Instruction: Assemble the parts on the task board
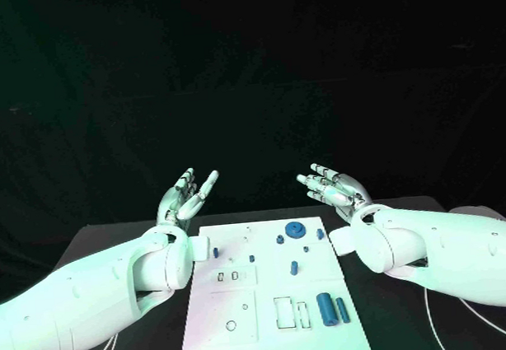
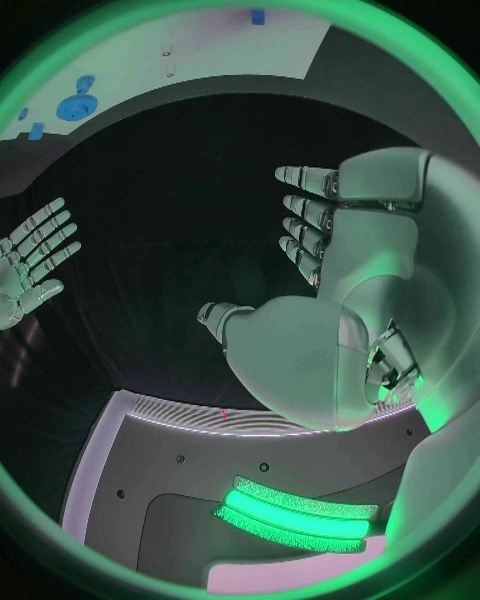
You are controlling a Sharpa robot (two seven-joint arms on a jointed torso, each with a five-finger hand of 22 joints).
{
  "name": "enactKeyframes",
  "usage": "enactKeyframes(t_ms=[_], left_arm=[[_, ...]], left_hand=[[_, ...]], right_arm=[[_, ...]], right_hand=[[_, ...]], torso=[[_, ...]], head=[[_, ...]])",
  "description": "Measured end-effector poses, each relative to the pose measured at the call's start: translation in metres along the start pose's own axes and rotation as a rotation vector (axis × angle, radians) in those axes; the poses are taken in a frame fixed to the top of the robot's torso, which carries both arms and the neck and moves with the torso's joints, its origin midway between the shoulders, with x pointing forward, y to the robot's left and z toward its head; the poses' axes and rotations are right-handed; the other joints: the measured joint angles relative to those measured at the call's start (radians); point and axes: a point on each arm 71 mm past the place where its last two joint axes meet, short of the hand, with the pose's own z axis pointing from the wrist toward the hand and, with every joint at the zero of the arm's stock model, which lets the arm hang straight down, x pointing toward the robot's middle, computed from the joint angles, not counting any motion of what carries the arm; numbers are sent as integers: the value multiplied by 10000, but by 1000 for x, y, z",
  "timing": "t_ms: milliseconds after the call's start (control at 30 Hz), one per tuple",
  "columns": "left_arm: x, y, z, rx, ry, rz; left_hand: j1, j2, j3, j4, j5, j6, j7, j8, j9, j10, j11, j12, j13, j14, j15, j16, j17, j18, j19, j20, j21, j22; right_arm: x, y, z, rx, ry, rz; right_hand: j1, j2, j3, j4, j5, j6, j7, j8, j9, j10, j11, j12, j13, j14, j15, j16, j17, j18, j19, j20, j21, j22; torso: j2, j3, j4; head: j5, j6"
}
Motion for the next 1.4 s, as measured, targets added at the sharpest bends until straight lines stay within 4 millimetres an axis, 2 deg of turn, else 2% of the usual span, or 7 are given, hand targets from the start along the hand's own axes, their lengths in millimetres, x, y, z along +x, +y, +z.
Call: enactKeyframes(t_ms=[267,467,567,1067,1233,1300,1400], left_arm=[[-2,-3,-4,48,353,-207],[-27,-8,-8,173,156,-103],[-23,-10,-11,216,354,-178],[-23,-39,-27,707,1239,-344],[-18,-51,-35,901,1663,-456],[-16,-56,-37,970,1802,-492],[-14,-62,-40,1056,1979,-544]], left_hand=[[1013,256,274,71,16,2166,155,802,524,2432,687,593,332,2627,551,967,631,125,2254,120,828,401],[2031,256,568,-168,49,5588,472,2205,1343,7143,793,1607,627,7000,-31,2628,1536,1149,5989,58,2210,877],[2302,207,673,-273,49,6601,639,2623,1565,8094,585,1680,613,7797,-265,2904,1730,1226,6625,17,2388,879],[2630,-15,1087,-243,49,7714,831,3015,1755,10166,-2,1786,649,9508,-908,3559,2429,1219,8052,-514,2819,853],[2630,-15,1114,-217,49,7714,831,3014,1755,10165,-1,1786,648,9520,-920,3559,2466,1219,8058,-521,2819,853],[2623,-22,1114,-217,49,7713,831,3014,1754,10165,-1,1724,648,9520,-920,3559,2490,1217,8093,-556,2819,854],[2576,-69,1116,-214,49,7713,831,3014,1754,10164,-1,1724,643,9520,-920,3559,2498,1216,8094,-556,2819,853]], right_arm=[[0,5,4,-15,1133,-489],[-17,28,9,-1404,1188,-2679],[-18,30,9,-1763,1357,-3452],[-9,61,23,-2715,2934,-7989],[0,65,26,-2668,3539,-10133],[2,67,27,-2668,3646,-10906],[7,68,28,-2682,3742,-11942]], right_hand=[[1001,-107,383,-592,60,1807,132,607,434,2501,-13,418,181,2403,-81,630,387,163,1283,23,530,245],[1524,-241,648,-962,60,3828,285,1235,851,5045,-217,646,295,4679,-359,1172,690,388,2963,20,1129,476],[1641,-363,783,-1097,60,4754,410,1496,1014,5948,-342,670,315,5494,-510,1345,777,548,3801,11,1427,570],[1986,-909,1268,-1381,139,7099,855,2154,1356,8753,-1024,617,407,8675,-1394,2271,1342,852,6772,-581,2705,948],[1989,-1161,1268,-1381,139,7516,620,2301,1489,9577,-1365,572,526,10213,-1892,3076,2080,853,8144,-1110,3686,1420],[1861,-1565,1156,-1214,98,7890,353,2357,1639,10284,-1702,476,757,11988,-2434,4595,3544,857,9673,-1724,5228,2312],[1820,-1733,1195,-1061,98,7943,300,2357,1705,10400,-1804,425,906,12420,-2554,5605,4478,855,10073,-1881,6112,3003]], torso=[[37,-2,7],[332,12,55],[425,31,77],[1053,75,197],[1328,75,242],[1449,71,258],[1568,66,281]], head=[[-22,-9],[-90,-59],[-120,-75],[-317,-100],[-393,-76],[-419,-49],[-445,-35]])
